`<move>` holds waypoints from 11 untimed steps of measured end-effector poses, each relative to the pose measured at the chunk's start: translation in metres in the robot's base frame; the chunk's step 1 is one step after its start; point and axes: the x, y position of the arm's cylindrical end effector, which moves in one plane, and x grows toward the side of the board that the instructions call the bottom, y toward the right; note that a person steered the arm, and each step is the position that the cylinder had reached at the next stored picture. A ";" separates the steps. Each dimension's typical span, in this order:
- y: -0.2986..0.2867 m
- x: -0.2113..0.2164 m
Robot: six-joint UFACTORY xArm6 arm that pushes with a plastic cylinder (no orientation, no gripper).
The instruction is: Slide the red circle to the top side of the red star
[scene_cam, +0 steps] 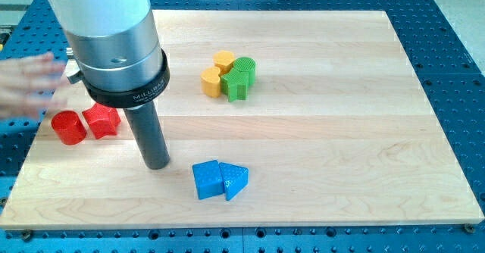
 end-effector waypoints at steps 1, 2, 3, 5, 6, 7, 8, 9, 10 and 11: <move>-0.009 0.005; -0.096 0.019; -0.148 0.019; -0.119 0.015; -0.128 -0.007; -0.137 -0.022; -0.155 -0.045; -0.155 -0.060; -0.125 -0.076; -0.114 -0.092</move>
